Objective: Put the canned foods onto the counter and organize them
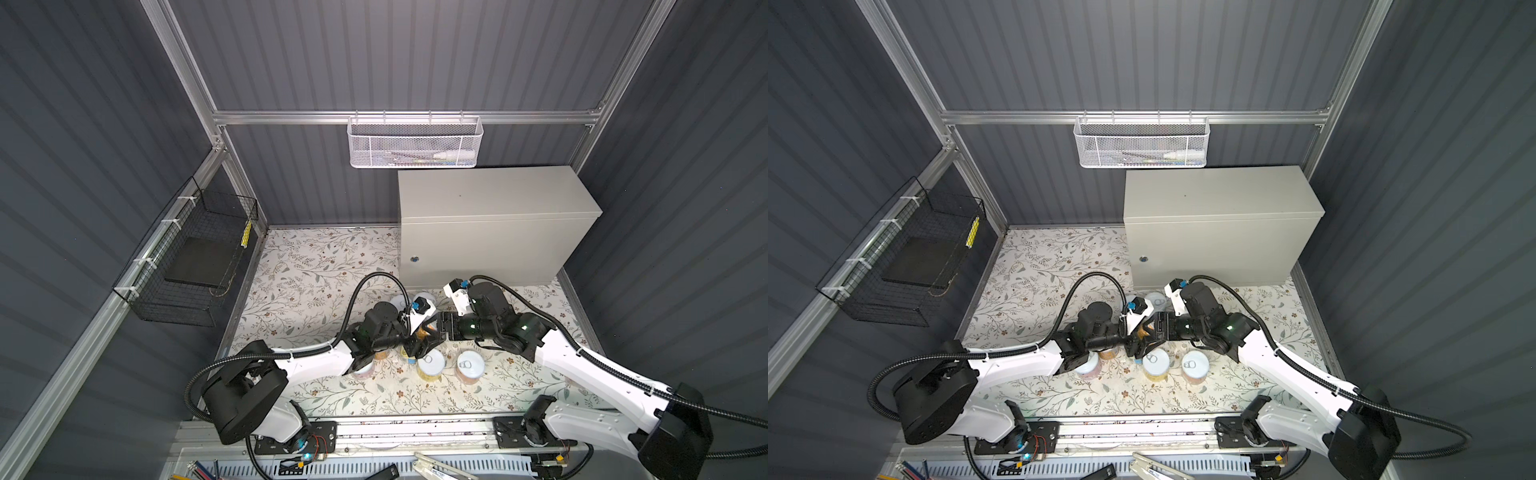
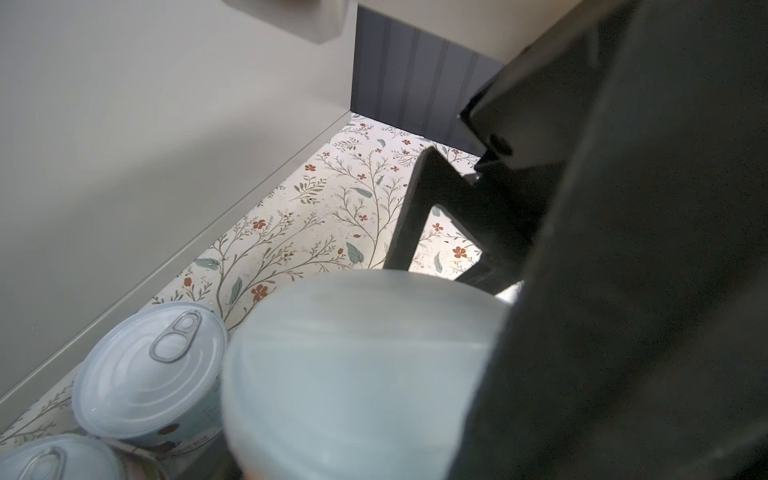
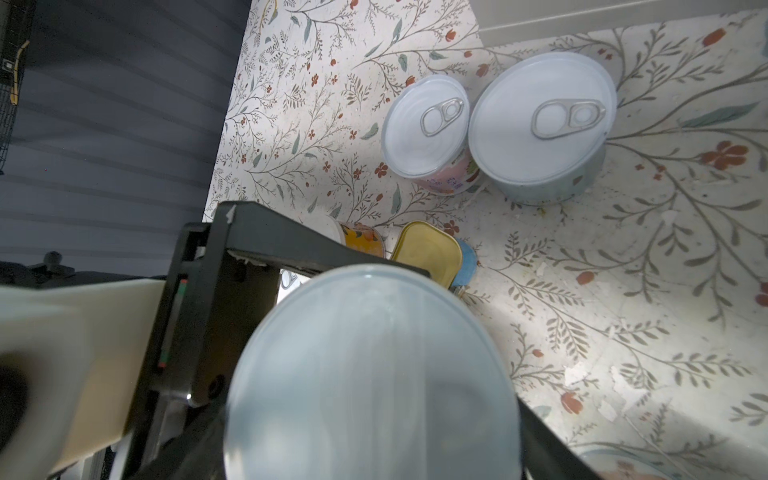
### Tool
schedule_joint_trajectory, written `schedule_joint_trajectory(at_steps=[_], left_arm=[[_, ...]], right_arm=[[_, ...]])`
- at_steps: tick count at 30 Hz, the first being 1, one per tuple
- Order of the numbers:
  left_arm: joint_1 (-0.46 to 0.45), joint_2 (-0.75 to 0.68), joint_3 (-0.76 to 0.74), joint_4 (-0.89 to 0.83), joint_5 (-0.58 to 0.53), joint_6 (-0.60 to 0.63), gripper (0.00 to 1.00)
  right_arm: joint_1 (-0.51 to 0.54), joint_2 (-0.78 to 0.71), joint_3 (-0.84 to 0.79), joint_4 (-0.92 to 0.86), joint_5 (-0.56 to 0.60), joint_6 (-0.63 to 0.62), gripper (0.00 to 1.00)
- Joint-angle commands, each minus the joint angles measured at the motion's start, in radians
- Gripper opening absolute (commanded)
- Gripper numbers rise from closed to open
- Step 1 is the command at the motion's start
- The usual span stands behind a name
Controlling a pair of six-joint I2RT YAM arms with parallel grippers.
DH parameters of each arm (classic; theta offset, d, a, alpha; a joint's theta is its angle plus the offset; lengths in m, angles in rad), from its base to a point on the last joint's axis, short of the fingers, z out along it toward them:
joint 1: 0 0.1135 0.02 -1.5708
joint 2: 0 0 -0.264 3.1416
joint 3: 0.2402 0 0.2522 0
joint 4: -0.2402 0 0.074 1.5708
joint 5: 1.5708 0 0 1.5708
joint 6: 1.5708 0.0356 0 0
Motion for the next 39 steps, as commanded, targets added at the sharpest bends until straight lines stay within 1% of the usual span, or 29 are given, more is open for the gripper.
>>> schedule_joint_trajectory(at_steps=[1, 2, 4, 8, 9, 13, 16, 18, 23, 26, 29, 33, 37, 39], left_arm=[[0.013, -0.048, 0.000, 0.087, -0.055, -0.074, 0.63], [0.014, -0.052, 0.000, 0.084, -0.063, -0.077, 0.63], [0.014, -0.059, 0.004, 0.076, -0.082, -0.084, 0.61], [0.013, -0.072, 0.015, 0.049, -0.106, -0.090, 0.57], [0.013, -0.078, 0.021, 0.034, -0.114, -0.091, 0.57], [0.013, -0.109, 0.024, 0.016, -0.156, -0.106, 0.57], [0.013, -0.148, 0.052, -0.044, -0.172, -0.110, 0.58], [0.013, -0.170, 0.096, -0.113, -0.181, -0.113, 0.61], [0.013, -0.212, 0.176, -0.177, -0.177, -0.131, 0.58], [0.014, -0.198, 0.281, -0.264, -0.136, -0.117, 0.58], [0.014, -0.165, 0.397, -0.310, -0.114, -0.093, 0.60], [0.013, -0.075, 0.591, -0.367, -0.111, -0.066, 0.59], [0.013, 0.025, 0.756, -0.383, -0.091, -0.063, 0.59], [0.014, 0.084, 0.864, -0.393, -0.081, -0.058, 0.60]], right_arm=[[0.003, -0.036, -0.007, 0.045, -0.069, -0.008, 0.69], [0.003, -0.040, -0.008, 0.047, -0.067, -0.008, 0.72], [0.002, -0.051, -0.018, 0.059, -0.063, -0.002, 0.81], [0.001, -0.093, -0.050, 0.084, -0.034, 0.009, 0.96], [-0.001, -0.102, -0.055, 0.077, 0.009, 0.010, 0.99], [-0.007, -0.135, -0.068, 0.040, 0.056, 0.006, 0.99], [-0.008, -0.168, -0.088, 0.034, 0.072, 0.003, 0.99], [-0.008, -0.209, -0.115, 0.049, 0.083, 0.001, 0.99], [-0.008, -0.359, -0.190, 0.098, 0.125, 0.009, 0.99], [-0.008, -0.464, -0.230, 0.103, 0.152, 0.012, 0.99], [-0.009, -0.545, -0.266, 0.102, 0.181, 0.021, 0.99], [-0.008, -0.612, -0.302, 0.093, 0.191, 0.024, 0.99], [-0.008, -0.666, -0.329, 0.073, 0.207, 0.036, 0.99], [-0.008, -0.693, -0.350, 0.065, 0.218, 0.044, 0.99]])
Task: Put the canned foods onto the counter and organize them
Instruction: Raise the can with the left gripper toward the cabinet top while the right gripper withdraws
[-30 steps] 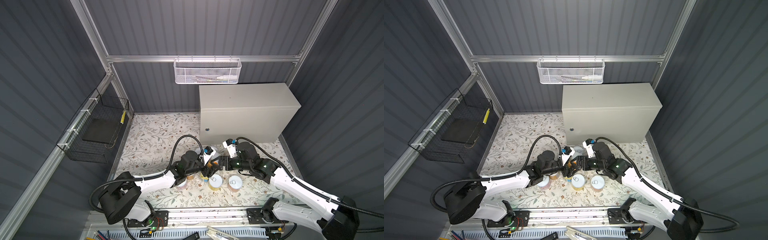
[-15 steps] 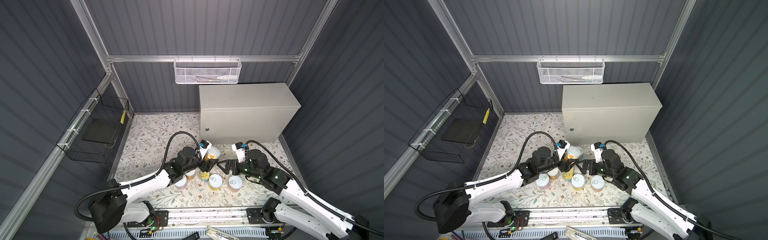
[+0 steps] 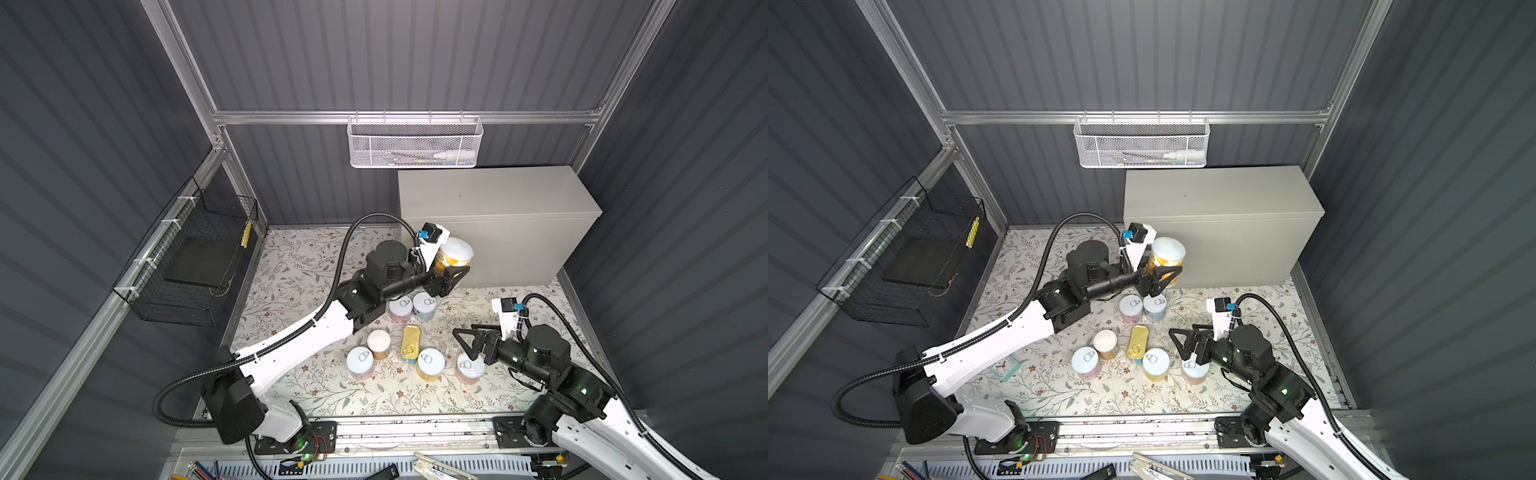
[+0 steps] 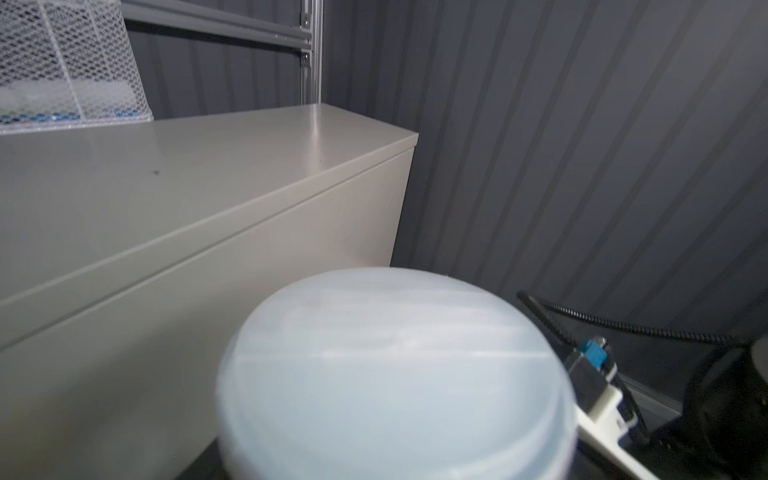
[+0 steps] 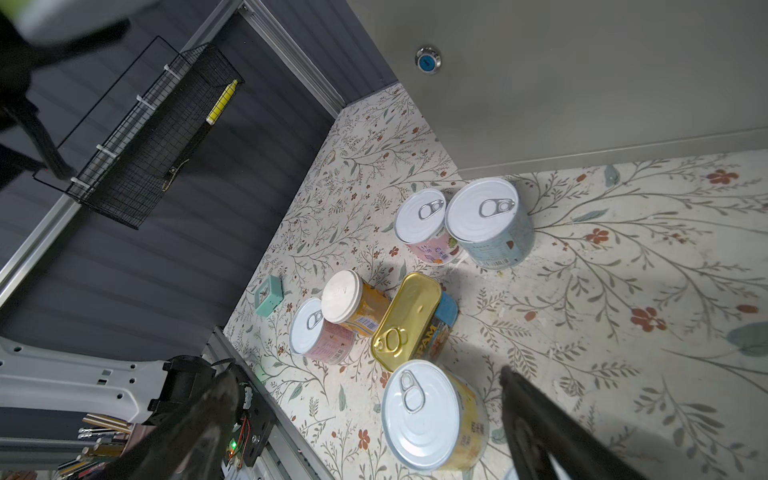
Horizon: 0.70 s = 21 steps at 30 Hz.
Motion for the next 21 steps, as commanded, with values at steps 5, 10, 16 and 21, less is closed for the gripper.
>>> schedule_joint_trajectory(at_steps=[5, 10, 16, 21], left_arm=[[0.006, 0.165, 0.340, 0.003, 0.047, 0.075, 0.60], [0.008, 0.304, 0.585, -0.083, 0.027, 0.170, 0.62], [0.059, 0.470, 0.875, -0.176, 0.019, 0.186, 0.62], [0.172, 0.563, 1.003, -0.148, 0.062, 0.076, 0.62]], right_arm=[[-0.003, -0.082, -0.065, -0.028, 0.033, 0.018, 0.99], [-0.003, -0.093, -0.077, -0.054, 0.015, 0.018, 0.99], [-0.002, -0.145, -0.098, -0.106, 0.026, 0.016, 0.99], [-0.002, -0.187, -0.110, -0.126, 0.045, 0.012, 0.99]])
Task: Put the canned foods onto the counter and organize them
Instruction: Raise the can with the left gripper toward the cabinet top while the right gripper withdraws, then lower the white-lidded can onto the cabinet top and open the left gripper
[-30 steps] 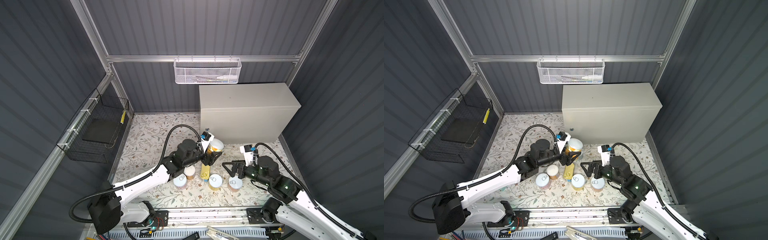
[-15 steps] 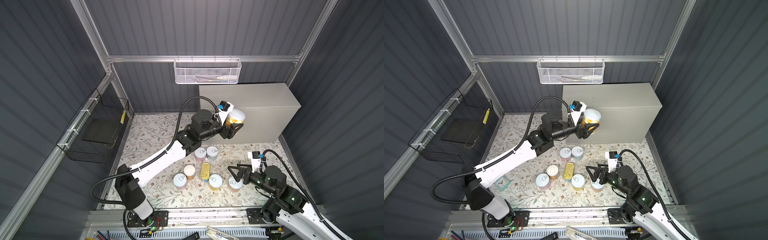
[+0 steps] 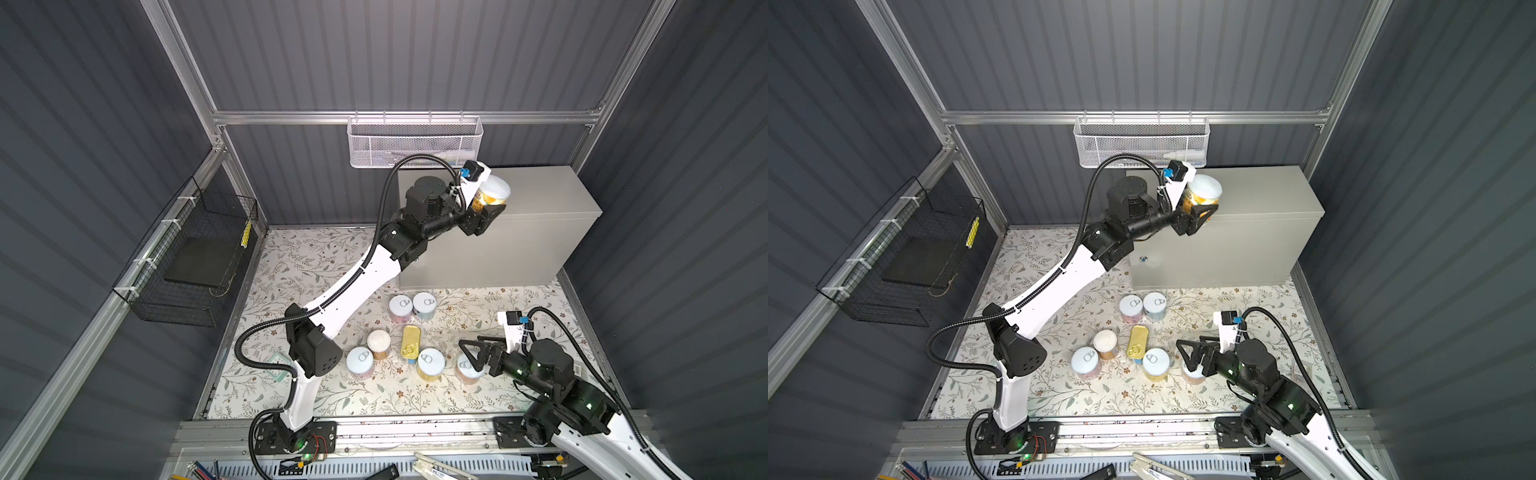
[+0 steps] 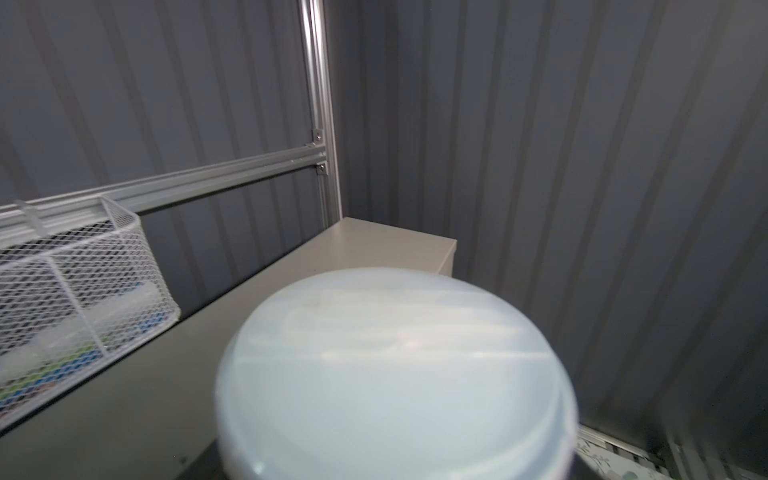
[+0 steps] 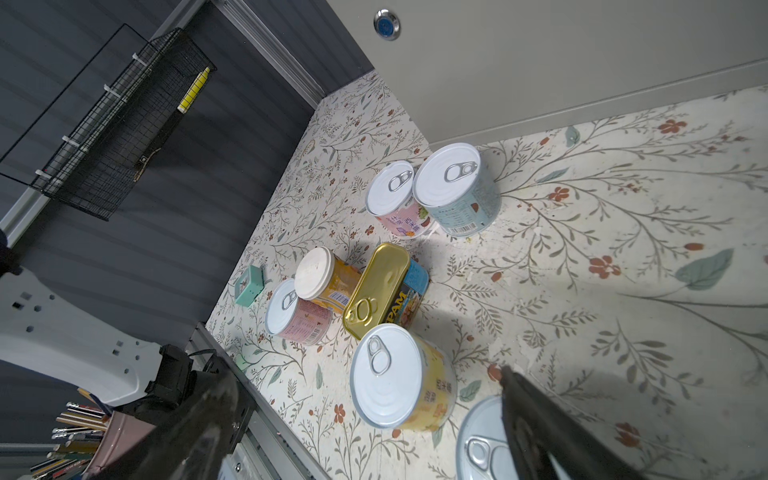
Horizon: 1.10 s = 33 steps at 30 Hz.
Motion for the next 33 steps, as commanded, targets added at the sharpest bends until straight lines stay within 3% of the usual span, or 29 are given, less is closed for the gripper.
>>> schedule_joint_trajectory(at_steps=[1, 15, 24, 33], left_arm=[[0.095, 0.004, 0.079, 0.098, 0.025, -0.074, 0.62], [0.295, 0.092, 0.137, 0.133, 0.119, -0.080, 0.63], [0.331, 0.224, 0.260, 0.113, 0.126, -0.047, 0.63], [0.362, 0.244, 0.229, 0.133, 0.130, -0.037, 0.66]], right_arm=[[-0.001, -0.022, -0.014, -0.051, 0.023, -0.008, 0.99], [-0.002, 0.099, -0.033, 0.047, 0.039, -0.022, 0.99], [-0.003, 0.238, -0.029, 0.170, 0.032, -0.032, 0.99], [-0.002, 0.323, -0.014, 0.231, 0.031, -0.019, 0.99]])
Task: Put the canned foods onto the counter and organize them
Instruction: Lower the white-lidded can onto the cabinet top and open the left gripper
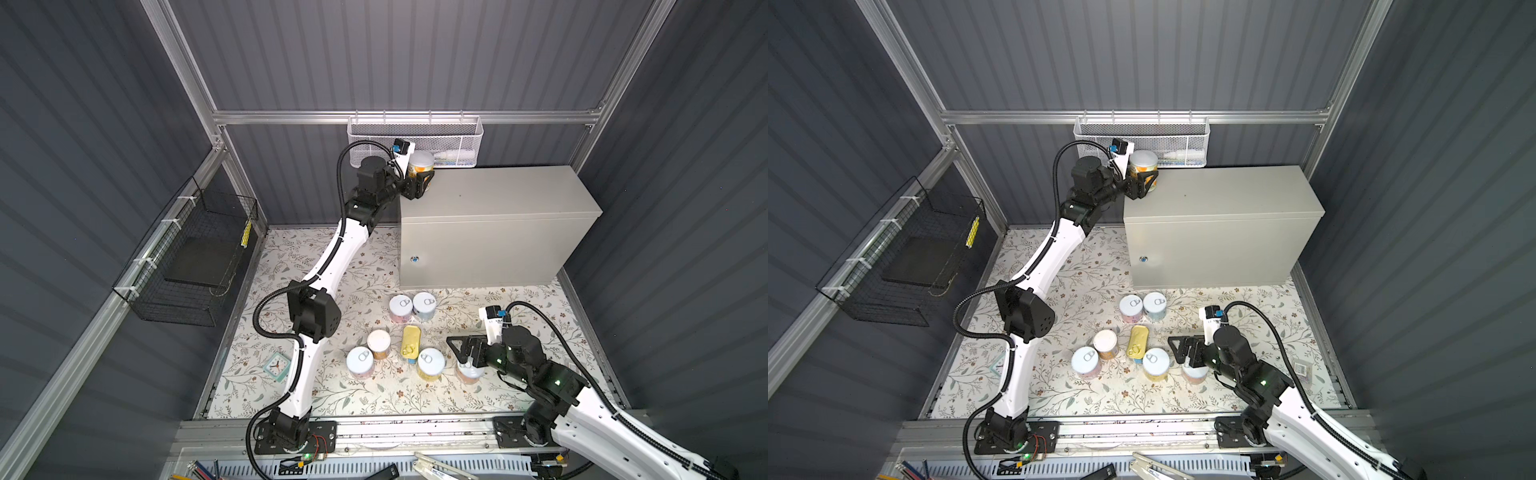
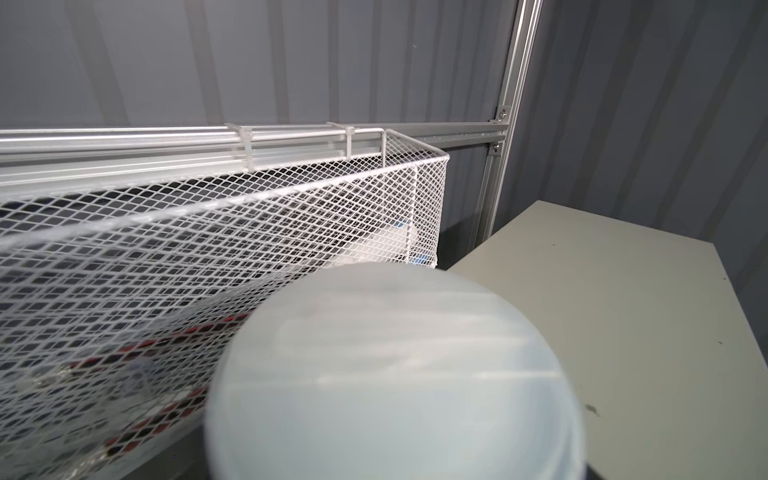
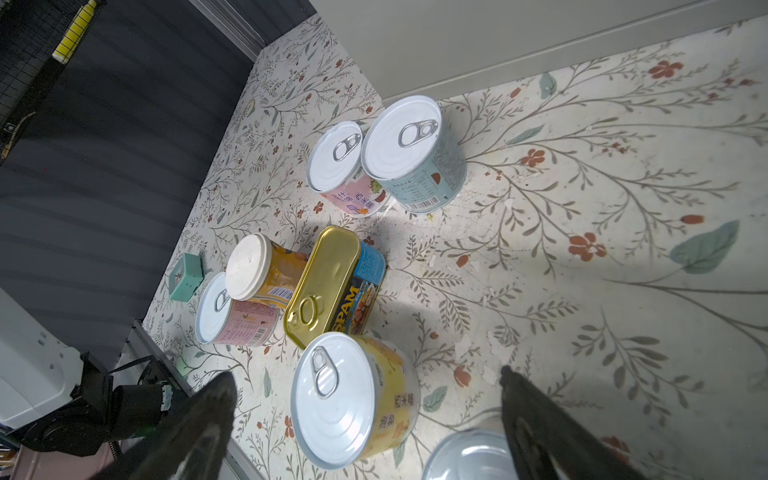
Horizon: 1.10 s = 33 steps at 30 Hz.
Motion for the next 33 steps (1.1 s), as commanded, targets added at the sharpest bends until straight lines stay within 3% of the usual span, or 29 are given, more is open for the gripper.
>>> schedule_joint_trajectory(at_steps=[1, 2, 4, 13, 20, 23, 27, 33], left_arm=[[0.021, -0.002, 0.037, 0.076, 0.023, 0.015, 0.69], [0.025, -0.001, 0.035, 0.075, 0.026, 0.014, 0.75], [0.031, 0.005, 0.038, 0.068, 0.043, 0.015, 0.99], [0.032, -0.058, -0.019, 0.062, 0.077, 0.029, 1.00], [0.031, -0.197, -0.169, 0.073, 0.001, 0.003, 1.00], [0.031, -0.216, -0.157, 0.015, -0.066, -0.014, 1.00], [0.031, -0.262, -0.189, -0.031, -0.067, -0.019, 1.00], [0.022, -0.429, -0.439, 0.023, -0.162, -0.083, 1.00]], right_arm=[[-0.003, 0.006, 0.011, 0.047, 0.002, 0.001, 0.99], [-0.003, 0.010, 0.011, 0.048, 0.001, 0.002, 0.99], [-0.003, 0.013, 0.011, 0.048, 0.003, 0.004, 0.99], [-0.003, 0.037, 0.028, -0.022, 0.117, 0.051, 0.99], [-0.003, 0.004, 0.023, -0.064, 0.154, 0.028, 0.99], [-0.002, -0.024, 0.036, -0.110, 0.162, 0.012, 0.99], [-0.003, -0.053, 0.067, -0.195, 0.169, -0.008, 0.99], [-0.004, -0.042, 0.083, -0.355, 0.239, -0.001, 0.99]])
